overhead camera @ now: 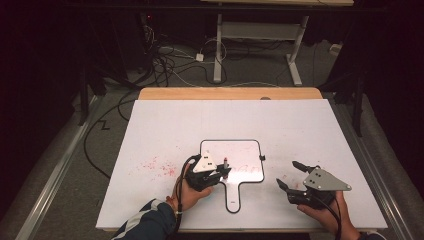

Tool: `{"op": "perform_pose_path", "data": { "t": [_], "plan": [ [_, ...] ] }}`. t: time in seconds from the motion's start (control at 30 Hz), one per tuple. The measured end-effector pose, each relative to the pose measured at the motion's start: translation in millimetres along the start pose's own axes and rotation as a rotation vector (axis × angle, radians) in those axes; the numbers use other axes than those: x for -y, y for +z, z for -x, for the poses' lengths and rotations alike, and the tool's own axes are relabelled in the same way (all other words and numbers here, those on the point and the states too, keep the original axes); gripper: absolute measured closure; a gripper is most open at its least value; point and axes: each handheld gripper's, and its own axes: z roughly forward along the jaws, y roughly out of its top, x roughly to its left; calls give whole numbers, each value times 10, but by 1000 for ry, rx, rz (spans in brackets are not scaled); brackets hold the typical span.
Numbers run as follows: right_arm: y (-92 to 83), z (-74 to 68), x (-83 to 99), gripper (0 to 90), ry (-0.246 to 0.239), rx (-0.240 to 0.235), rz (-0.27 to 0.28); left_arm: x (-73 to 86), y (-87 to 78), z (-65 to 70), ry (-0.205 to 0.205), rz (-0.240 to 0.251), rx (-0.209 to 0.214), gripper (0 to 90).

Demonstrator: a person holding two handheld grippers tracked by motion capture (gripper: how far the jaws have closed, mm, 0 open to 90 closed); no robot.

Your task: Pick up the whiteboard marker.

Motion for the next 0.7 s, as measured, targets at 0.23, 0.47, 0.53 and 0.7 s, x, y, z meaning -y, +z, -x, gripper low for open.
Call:
{"op": "perform_pose_path", "data": {
  "t": [0.23,0.47,0.53,0.7],
  "plan": [
    [21,5,11,270,-6,-1,-11,114,-253,-115,-32,-43,-87,787],
    [51,-18,0,271,-19,-11,-16,190,-337,-170,-78,-22,-114,788],
    [58,-31,-3,271,-23,-14,-16,180,-304,-117,-69,-18,-93,788],
    [50,-42,7,271,-26,-14,-19,123,-189,38,-34,-15,-60,787]
  ]
}}
